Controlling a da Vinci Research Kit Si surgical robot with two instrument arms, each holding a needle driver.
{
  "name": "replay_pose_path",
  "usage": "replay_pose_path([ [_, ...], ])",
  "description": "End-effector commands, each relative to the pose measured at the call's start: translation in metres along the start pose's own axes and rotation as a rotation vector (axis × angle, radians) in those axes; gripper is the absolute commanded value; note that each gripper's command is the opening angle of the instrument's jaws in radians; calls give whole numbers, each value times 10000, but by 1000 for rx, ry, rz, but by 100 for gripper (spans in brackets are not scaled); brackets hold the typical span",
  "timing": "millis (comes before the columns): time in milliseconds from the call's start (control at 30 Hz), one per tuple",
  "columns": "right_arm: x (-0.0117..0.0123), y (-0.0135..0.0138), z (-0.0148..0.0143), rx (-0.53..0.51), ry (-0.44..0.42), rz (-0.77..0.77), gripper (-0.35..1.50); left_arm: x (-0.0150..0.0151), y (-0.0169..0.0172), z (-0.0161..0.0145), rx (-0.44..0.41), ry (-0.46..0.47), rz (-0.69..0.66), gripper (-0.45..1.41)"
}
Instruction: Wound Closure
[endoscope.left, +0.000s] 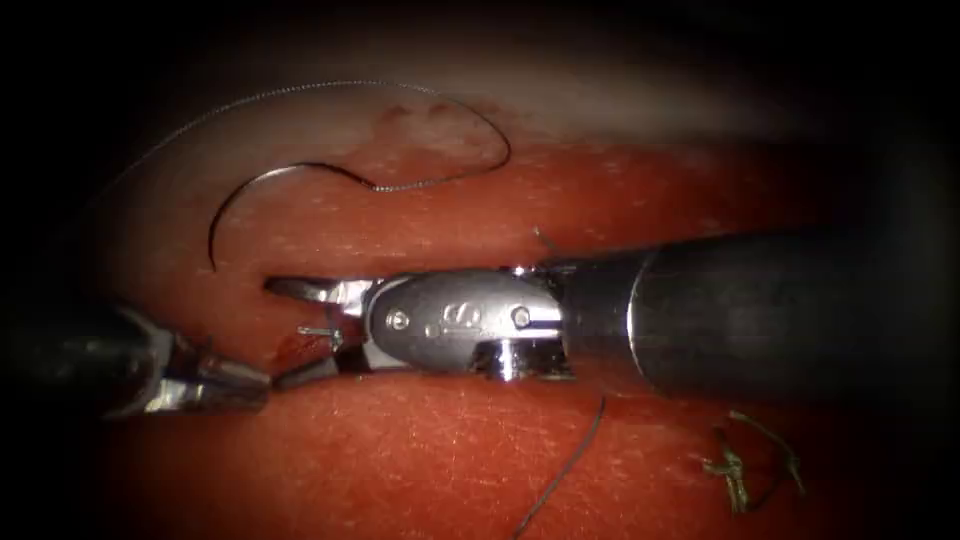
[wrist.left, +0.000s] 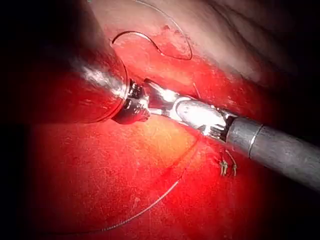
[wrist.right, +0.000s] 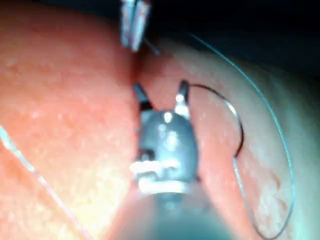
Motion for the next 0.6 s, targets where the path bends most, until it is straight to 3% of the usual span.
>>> replay_pose_path([
  [33, 0, 5, -13, -24, 8, 18, 130, -6, 3, 8, 1, 1, 3, -35],
  [267, -2, 26, -67, -119, 7, 51, 130, -58, 13, 29, 26, -5, -30, -35],
  [433, -8, 31, -83, -147, 0, 54, 130, -112, 24, 73, -21, 5, -104, 0],
  [500, -8, 30, -86, -147, 0, 60, 130, -130, 24, 74, -36, 4, -193, 42],
  [600, -9, 30, -87, -146, 0, 60, 130, -140, 21, 66, -51, 15, -287, 59],
])
